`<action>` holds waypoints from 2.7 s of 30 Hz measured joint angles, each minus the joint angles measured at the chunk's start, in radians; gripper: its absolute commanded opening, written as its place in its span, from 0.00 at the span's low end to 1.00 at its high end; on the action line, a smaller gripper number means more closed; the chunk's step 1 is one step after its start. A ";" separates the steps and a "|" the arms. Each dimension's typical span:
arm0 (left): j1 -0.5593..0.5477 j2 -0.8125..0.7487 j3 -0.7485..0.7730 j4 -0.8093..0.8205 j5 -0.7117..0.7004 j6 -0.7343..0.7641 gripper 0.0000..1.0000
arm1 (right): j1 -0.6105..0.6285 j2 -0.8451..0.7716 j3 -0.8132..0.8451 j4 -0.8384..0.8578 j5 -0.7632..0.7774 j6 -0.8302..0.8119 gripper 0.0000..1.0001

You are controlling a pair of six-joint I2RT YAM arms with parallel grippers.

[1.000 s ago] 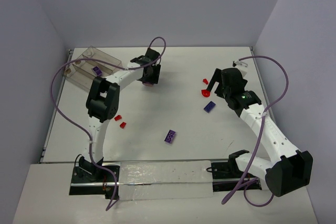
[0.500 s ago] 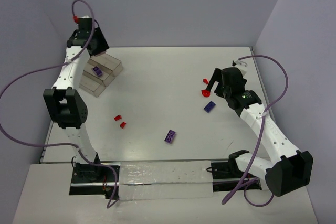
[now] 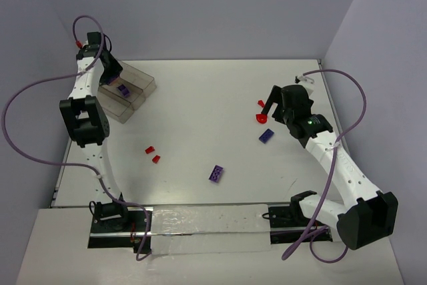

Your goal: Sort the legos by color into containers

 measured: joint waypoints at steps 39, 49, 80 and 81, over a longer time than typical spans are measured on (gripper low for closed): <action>-0.341 -0.486 -0.400 0.171 -0.069 0.183 0.99 | 0.000 0.023 0.008 -0.005 -0.031 0.005 1.00; -0.794 -0.838 -1.035 0.220 0.070 0.171 0.99 | 0.002 -0.060 -0.008 -0.019 -0.022 0.010 1.00; -1.349 -0.478 -0.989 0.219 -0.069 -0.136 0.77 | 0.002 -0.155 -0.047 -0.081 -0.005 0.034 1.00; -1.349 -0.469 -0.989 0.217 -0.078 -0.138 0.76 | 0.002 -0.155 -0.047 -0.081 -0.005 0.034 1.00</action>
